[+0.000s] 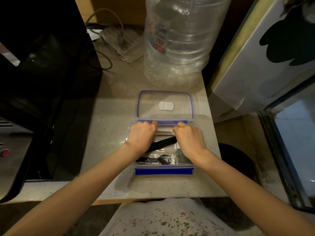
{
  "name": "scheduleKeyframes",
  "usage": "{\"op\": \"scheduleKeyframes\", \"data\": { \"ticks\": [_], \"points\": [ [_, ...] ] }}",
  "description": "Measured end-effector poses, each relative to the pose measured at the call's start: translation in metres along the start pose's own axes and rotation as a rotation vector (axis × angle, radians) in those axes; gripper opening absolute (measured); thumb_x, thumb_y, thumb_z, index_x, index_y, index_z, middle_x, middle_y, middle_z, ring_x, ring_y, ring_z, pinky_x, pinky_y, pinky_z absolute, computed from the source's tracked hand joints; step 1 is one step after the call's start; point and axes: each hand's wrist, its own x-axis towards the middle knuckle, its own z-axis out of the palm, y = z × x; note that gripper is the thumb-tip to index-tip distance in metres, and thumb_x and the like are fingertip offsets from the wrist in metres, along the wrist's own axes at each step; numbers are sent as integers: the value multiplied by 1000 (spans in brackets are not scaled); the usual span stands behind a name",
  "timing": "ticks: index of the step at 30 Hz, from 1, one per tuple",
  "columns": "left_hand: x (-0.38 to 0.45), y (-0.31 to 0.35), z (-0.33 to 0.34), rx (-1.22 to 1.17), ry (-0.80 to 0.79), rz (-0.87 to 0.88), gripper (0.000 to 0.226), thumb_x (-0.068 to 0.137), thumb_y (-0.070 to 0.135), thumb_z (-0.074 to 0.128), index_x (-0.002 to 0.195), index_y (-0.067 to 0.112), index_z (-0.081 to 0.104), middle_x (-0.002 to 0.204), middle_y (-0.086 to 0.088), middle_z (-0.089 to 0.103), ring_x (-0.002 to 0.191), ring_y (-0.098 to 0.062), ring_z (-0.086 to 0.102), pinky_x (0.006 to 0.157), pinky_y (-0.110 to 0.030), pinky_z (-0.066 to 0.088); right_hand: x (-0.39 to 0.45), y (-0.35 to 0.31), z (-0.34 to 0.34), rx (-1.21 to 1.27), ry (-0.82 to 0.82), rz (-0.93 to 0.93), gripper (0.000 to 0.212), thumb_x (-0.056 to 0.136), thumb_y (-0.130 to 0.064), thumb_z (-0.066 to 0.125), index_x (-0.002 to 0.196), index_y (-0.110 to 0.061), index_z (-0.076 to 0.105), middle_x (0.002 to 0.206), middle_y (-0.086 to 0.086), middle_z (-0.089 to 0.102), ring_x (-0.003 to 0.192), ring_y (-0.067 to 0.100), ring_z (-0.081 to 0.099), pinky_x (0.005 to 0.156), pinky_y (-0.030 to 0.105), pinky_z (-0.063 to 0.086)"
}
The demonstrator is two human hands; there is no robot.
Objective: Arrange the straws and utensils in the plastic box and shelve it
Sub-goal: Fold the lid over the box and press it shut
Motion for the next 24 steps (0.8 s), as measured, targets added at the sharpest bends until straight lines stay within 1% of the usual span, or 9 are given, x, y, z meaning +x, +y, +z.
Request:
{"op": "scheduleKeyframes", "data": {
  "ticks": [4,7,10,14,17,19,21,22,24],
  "points": [
    [-1,1,2,3,-1,5,24,93,2,41,116,4,45,100,-12,69,89,-32,66,70,-35,49,2,-2,0,-54,-7,3,13,65,7,75,68,-4,70,71,11,67,54,27,62,47,24,37],
    [0,-1,4,-23,9,2,21,93,4,42,113,5,47,98,-12,70,87,-32,66,67,-35,48,3,-2,-2,-43,19,14,19,55,8,80,60,-6,68,62,8,65,46,24,59,44,21,33],
    [-2,-2,3,-89,23,-21,15,92,6,43,102,7,55,94,-12,70,85,-33,65,63,-32,39,4,7,-2,39,18,-22,17,83,5,60,92,-6,70,87,9,68,74,25,65,61,28,50],
    [-11,-8,1,-221,75,23,19,93,16,48,95,10,66,91,-8,71,84,-27,65,68,-32,51,-3,24,-33,375,126,9,23,91,-9,58,112,-6,67,107,8,70,92,18,67,90,24,50],
    [-18,-11,-1,-285,102,70,20,92,22,52,96,14,70,92,-4,72,84,-20,66,71,-27,54,-7,38,-54,545,131,43,22,88,-9,62,109,-7,69,100,4,71,70,-2,57,75,5,45],
    [-19,-12,-1,-304,92,80,19,91,24,54,98,16,71,92,-3,72,84,-18,67,72,-27,56,-7,48,-58,564,100,58,21,86,-10,65,106,-9,71,95,-2,69,66,-11,51,66,-2,42],
    [-20,-13,-1,-313,66,89,19,91,24,56,100,18,71,94,-2,72,87,-18,67,75,-28,56,-7,54,-56,520,46,48,20,85,-14,67,104,-13,72,93,-5,70,72,-4,58,73,5,48],
    [-21,-14,0,-317,45,100,18,90,25,57,100,18,71,96,-1,72,88,-17,66,76,-29,56,-7,56,-54,486,14,35,19,84,-16,68,103,-16,73,92,-5,71,76,2,60,78,15,52],
    [-22,-16,1,-303,-7,133,19,89,28,59,102,20,70,98,0,71,89,-15,64,75,-25,54,-9,55,-49,361,-75,-20,20,83,-26,69,102,-24,72,85,-13,60,83,6,55,81,26,48]
  ]
}}
